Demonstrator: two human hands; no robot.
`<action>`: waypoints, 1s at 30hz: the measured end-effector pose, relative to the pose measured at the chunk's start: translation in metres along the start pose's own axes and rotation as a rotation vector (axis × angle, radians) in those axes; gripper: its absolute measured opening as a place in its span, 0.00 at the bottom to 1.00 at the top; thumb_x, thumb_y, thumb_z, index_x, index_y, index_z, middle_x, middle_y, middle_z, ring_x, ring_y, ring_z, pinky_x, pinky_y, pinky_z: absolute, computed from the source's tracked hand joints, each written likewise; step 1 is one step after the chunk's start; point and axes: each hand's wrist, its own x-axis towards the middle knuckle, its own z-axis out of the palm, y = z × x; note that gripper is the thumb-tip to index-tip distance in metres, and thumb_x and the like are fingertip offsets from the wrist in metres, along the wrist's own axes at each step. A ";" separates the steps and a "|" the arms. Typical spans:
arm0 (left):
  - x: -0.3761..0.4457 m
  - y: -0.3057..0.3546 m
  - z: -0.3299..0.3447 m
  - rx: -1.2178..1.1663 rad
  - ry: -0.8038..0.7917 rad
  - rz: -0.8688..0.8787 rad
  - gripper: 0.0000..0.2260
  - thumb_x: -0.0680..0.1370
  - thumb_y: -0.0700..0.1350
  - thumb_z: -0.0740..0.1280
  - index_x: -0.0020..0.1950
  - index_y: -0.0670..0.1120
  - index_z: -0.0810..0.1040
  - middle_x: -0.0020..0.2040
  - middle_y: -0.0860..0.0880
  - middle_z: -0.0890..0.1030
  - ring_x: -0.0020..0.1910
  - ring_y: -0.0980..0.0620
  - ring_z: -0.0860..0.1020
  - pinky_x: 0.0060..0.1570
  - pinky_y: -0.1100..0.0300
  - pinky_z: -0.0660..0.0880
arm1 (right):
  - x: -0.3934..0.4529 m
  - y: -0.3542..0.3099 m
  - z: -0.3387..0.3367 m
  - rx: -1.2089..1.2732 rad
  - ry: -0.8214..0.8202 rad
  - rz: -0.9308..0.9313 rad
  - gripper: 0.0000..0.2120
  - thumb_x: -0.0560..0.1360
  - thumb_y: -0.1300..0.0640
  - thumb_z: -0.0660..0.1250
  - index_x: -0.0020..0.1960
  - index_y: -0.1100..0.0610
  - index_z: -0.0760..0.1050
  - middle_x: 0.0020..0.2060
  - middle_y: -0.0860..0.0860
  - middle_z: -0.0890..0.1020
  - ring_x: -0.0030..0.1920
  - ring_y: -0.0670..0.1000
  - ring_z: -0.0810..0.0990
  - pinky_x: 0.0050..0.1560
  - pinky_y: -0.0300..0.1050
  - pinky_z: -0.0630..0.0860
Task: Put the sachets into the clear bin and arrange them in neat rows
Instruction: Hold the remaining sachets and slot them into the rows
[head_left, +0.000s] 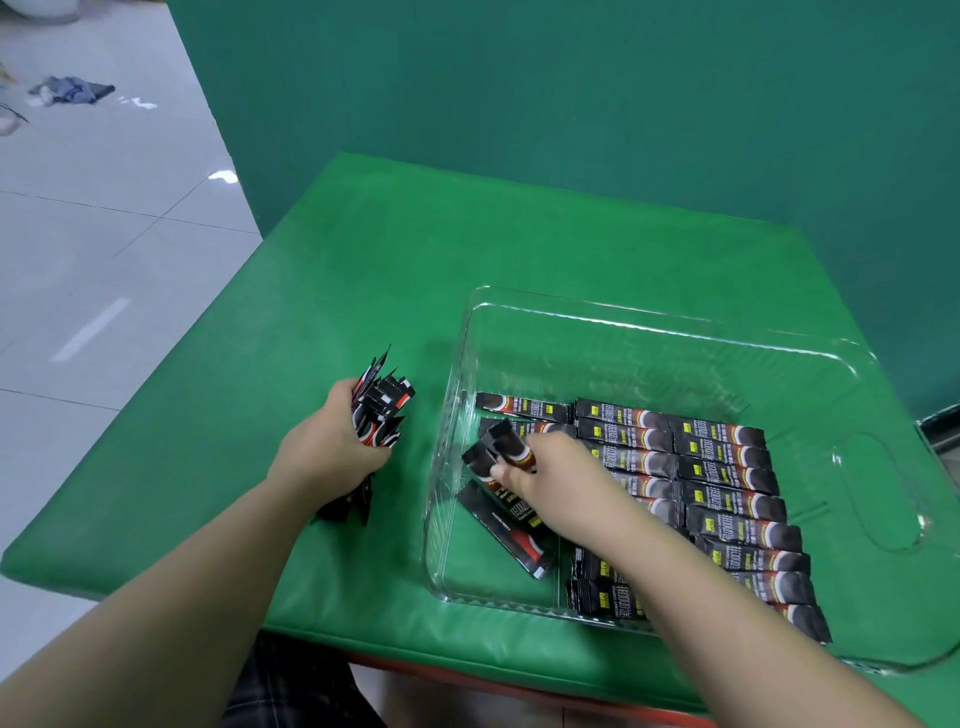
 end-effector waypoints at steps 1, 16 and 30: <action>0.000 0.000 0.000 0.000 -0.001 -0.001 0.34 0.71 0.49 0.72 0.71 0.54 0.56 0.44 0.56 0.77 0.40 0.49 0.79 0.42 0.54 0.78 | 0.001 0.003 -0.002 0.066 0.009 -0.009 0.14 0.79 0.50 0.63 0.37 0.56 0.70 0.29 0.52 0.71 0.29 0.50 0.67 0.31 0.43 0.62; 0.002 -0.001 0.002 0.011 0.003 -0.004 0.36 0.71 0.50 0.72 0.73 0.53 0.55 0.45 0.55 0.77 0.39 0.48 0.79 0.37 0.56 0.75 | 0.000 0.021 -0.021 -0.247 0.127 0.031 0.06 0.74 0.54 0.68 0.46 0.57 0.77 0.40 0.53 0.79 0.39 0.52 0.76 0.36 0.43 0.71; 0.000 -0.001 0.000 0.004 0.013 0.002 0.36 0.71 0.50 0.72 0.72 0.54 0.55 0.48 0.54 0.76 0.41 0.48 0.79 0.42 0.54 0.77 | 0.050 0.017 -0.029 -0.599 0.120 0.058 0.07 0.72 0.64 0.67 0.43 0.58 0.68 0.40 0.53 0.75 0.42 0.58 0.77 0.38 0.47 0.70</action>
